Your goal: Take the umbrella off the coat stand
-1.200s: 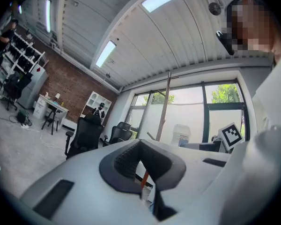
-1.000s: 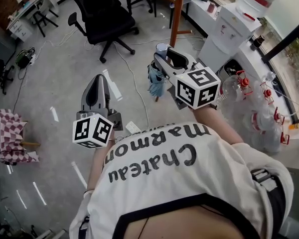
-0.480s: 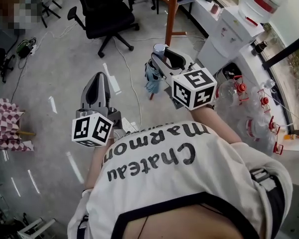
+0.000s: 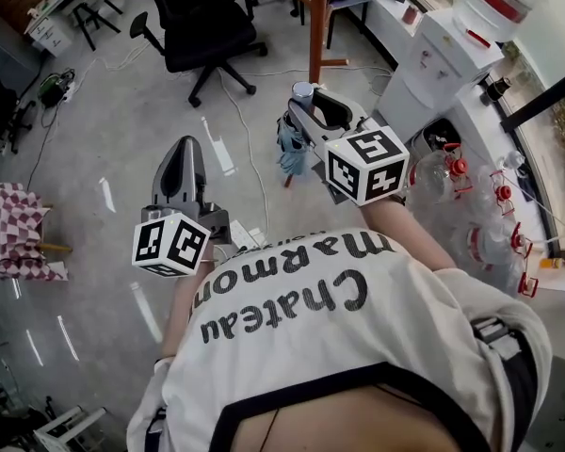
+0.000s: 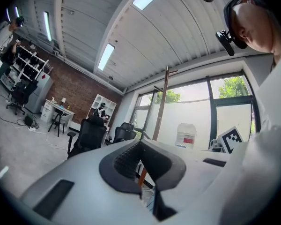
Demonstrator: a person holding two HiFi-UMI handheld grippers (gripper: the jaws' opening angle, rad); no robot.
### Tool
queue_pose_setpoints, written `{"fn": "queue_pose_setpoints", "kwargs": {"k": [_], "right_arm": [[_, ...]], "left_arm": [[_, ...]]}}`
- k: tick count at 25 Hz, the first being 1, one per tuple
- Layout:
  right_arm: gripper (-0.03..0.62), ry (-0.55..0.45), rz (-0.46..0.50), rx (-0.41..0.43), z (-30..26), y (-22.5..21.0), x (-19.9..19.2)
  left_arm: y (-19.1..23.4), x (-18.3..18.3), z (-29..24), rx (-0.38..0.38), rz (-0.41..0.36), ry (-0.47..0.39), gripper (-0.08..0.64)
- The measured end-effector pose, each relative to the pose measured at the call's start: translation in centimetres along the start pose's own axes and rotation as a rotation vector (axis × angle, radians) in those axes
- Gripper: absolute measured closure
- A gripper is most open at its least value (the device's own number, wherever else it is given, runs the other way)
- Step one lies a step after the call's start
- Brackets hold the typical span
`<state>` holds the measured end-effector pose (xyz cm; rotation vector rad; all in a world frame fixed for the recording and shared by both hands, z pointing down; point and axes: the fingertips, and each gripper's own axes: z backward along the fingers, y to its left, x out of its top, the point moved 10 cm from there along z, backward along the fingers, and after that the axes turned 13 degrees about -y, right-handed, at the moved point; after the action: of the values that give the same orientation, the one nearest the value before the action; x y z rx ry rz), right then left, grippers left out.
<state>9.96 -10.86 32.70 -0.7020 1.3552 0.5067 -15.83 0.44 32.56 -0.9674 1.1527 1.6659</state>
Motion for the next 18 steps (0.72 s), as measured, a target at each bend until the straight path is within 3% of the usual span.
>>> {"fn": "queue_pose_setpoints", "kwargs": {"k": [18], "right_arm": [[0.442, -0.005, 0.012, 0.015, 1.1, 0.3, 0.3]], "left_arm": [[-1.3, 0.3, 0.6, -0.019, 0.0, 0.007, 0.549]]}}
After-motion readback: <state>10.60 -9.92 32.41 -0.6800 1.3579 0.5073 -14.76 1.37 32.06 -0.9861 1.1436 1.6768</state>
